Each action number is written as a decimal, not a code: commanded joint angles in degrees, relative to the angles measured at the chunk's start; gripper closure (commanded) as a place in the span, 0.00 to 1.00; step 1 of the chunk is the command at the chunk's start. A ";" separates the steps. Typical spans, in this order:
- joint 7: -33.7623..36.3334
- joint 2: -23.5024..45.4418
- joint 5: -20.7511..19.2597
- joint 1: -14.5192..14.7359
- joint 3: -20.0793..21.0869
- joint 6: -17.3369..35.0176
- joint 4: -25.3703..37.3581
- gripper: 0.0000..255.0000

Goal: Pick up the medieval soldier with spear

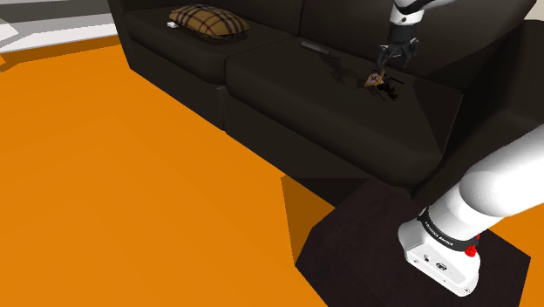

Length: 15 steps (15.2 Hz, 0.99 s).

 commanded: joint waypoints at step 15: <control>0.07 17.00 -0.71 -4.44 -4.70 7.12 6.81 0.00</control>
